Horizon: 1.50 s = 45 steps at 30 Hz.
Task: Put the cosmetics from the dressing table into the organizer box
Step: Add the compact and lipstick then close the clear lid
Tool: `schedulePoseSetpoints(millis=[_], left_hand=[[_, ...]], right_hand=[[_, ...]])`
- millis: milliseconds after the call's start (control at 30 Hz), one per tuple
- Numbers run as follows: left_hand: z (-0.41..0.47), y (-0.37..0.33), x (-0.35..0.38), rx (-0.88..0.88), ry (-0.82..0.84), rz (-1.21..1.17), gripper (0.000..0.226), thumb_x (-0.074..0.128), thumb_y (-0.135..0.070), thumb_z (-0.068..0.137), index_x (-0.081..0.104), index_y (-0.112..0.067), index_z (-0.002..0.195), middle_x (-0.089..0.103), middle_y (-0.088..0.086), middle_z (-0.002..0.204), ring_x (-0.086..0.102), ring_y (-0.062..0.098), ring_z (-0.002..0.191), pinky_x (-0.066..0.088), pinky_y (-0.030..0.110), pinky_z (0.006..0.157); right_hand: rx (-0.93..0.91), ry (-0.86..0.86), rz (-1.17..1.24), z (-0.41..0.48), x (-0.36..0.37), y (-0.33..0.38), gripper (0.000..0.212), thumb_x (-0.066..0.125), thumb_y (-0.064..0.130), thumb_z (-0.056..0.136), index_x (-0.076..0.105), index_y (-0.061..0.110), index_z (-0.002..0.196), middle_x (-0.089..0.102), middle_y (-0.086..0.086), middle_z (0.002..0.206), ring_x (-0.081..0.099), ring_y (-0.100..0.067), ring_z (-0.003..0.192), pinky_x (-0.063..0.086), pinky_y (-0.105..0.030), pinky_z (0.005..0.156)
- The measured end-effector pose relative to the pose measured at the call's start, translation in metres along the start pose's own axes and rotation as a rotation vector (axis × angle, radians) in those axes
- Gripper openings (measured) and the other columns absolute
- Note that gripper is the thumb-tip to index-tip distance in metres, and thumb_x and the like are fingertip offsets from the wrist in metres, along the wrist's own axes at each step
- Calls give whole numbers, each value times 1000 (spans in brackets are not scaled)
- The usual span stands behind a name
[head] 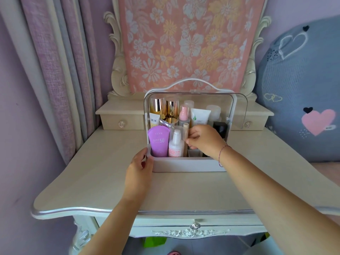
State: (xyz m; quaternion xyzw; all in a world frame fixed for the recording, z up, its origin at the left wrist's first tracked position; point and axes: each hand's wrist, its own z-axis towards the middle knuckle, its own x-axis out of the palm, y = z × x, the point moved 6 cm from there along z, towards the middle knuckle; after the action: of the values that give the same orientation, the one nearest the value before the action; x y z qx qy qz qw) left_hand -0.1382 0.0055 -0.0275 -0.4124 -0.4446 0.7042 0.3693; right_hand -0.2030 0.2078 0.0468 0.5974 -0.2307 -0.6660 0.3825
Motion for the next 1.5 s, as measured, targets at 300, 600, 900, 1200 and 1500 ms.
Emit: schedulePoseSetpoints(millis=[300, 600, 900, 1200, 1500], left_hand=[[-1, -1, -1, -17, -2, 28, 22, 48, -35, 93, 59, -35, 111, 58, -2, 69, 46, 18, 50, 46, 31, 53], [-14, 7, -17, -65, 123, 376, 72, 76, -20, 72, 44, -8, 135, 53, 9, 128, 48, 29, 121, 38, 39, 102], [-47, -7, -43, 3, -111, 252, 40, 70, -11, 77, 65, -23, 114, 71, -3, 105, 62, 12, 88, 41, 18, 77], [-81, -50, 6, 187, -59, -39, 49, 77, -21, 75, 54, -55, 102, 70, -16, 95, 63, -5, 85, 42, 4, 73], [-37, -43, 5, 228, -245, 47, 35, 69, -11, 81, 60, -21, 113, 51, -5, 113, 50, 18, 110, 36, 20, 93]], right_hand=[[4, -2, -4, 0, -3, -1, 20, 64, 8, 84, 68, 4, 103, 73, -8, 89, 71, -20, 81, 58, -42, 84], [-99, -366, 277, -70, -21, -7, 28, 57, 4, 85, 63, 18, 108, 68, 2, 87, 66, -24, 80, 54, -42, 83], [68, -22, 406, -109, 68, -11, 22, 62, 3, 85, 62, 9, 106, 63, 1, 80, 63, -22, 61, 53, -28, 58], [77, 57, 650, -103, 56, 4, 11, 64, 18, 87, 66, 8, 92, 67, -5, 72, 58, -9, 56, 44, -16, 49], [-162, -66, 116, -35, -73, 5, 20, 68, 1, 82, 62, 9, 100, 68, -4, 91, 63, -12, 79, 50, -20, 80]])
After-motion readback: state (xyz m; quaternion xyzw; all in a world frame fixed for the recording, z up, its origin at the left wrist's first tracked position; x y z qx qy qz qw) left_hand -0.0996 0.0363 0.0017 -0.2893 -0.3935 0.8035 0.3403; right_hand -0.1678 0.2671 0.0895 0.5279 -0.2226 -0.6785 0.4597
